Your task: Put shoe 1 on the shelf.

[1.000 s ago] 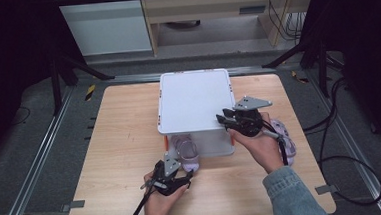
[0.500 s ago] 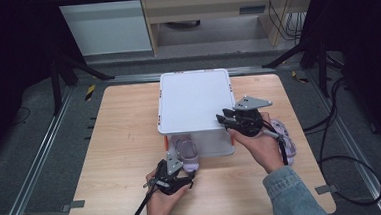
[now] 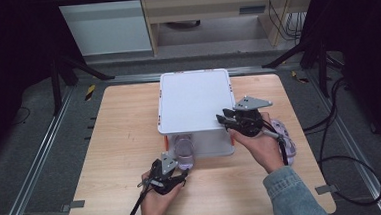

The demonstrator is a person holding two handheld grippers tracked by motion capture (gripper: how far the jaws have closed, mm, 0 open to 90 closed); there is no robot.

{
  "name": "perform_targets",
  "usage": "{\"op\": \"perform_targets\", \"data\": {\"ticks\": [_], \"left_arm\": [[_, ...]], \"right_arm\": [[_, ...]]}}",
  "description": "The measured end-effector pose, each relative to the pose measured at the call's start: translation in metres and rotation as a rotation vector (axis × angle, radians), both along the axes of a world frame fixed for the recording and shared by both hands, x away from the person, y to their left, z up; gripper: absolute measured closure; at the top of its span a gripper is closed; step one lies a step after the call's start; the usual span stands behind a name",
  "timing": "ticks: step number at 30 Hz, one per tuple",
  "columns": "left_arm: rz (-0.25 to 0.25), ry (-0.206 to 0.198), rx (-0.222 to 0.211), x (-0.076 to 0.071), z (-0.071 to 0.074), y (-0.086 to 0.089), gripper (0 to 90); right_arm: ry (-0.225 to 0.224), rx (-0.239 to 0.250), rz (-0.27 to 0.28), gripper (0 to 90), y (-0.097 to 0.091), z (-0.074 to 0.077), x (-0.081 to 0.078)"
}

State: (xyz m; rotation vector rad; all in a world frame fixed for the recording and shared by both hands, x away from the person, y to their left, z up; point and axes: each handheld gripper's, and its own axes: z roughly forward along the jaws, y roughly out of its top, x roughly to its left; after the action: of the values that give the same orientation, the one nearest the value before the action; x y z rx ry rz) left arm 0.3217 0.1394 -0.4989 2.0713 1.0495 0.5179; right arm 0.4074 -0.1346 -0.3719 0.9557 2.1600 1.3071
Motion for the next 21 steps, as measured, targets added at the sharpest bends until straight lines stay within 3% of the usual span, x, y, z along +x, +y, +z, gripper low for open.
{"op": "perform_targets", "data": {"ticks": [2, 3, 11, 13, 21], "left_arm": [[0.0, -0.001, -0.002, 0.0, 0.0, 0.0, 44.8], [-0.007, -0.008, 0.006, 0.0, 0.0, -0.001, 51.6], [0.01, -0.013, 0.025, 0.006, 0.001, 0.003, 55.2], [0.025, -0.006, 0.005, 0.011, 0.001, 0.006, 58.5], [0.041, -0.014, 0.011, 0.02, 0.002, 0.005, 62.3]], "right_arm": [[0.0, 0.0, 0.0, 65.3, 0.0, 0.0, 0.0], [0.001, 0.001, 0.0, 65.3, 0.0, 0.0, 0.0], [0.004, 0.003, 0.0, 65.3, 0.0, 0.0, 0.0], [0.005, 0.006, 0.002, 65.3, -0.001, 0.0, 0.001], [0.005, 0.007, 0.003, 65.3, -0.001, -0.001, 0.001]]}}
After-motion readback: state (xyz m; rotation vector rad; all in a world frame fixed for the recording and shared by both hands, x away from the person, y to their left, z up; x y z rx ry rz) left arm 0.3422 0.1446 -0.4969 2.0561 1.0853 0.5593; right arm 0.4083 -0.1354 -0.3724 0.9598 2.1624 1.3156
